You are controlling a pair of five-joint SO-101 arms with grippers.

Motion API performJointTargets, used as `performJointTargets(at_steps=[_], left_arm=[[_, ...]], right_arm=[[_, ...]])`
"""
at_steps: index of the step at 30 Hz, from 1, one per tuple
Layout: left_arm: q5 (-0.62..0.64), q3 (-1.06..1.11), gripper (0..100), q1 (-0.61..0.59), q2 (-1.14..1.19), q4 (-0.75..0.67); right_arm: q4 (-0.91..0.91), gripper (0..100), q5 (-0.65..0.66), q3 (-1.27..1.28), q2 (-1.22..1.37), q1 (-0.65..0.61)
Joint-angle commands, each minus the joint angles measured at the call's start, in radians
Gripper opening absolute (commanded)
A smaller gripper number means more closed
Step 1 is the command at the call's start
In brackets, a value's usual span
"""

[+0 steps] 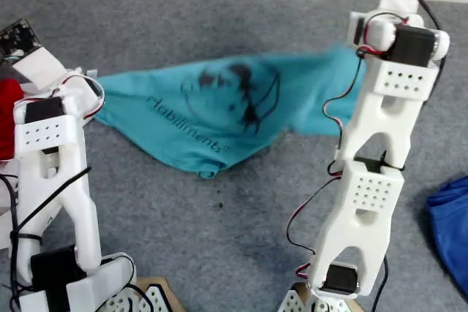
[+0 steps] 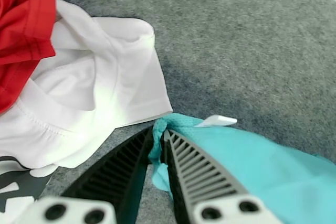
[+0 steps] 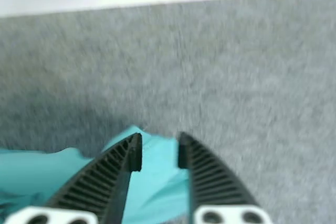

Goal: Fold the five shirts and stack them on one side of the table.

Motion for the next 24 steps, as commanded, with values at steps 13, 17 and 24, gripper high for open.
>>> performJointTargets(at_steps=[13, 17, 24], left_arm=[[0.02, -0.048, 36, 0.073, -0.114, 0.201], [0.018, -0.022, 34, 0.087, -0.246, 0.313], [-0.144, 0.193, 31, 0.328, -0.564, 0.471]], right_arm=[[0.016, 17.0, 0.166, 0.087, 0.045, 0.005], [0.018, 17.0, 0.166, 0.047, 0.044, 0.031], [0.019, 17.0, 0.167, 0.096, 0.022, 0.096]])
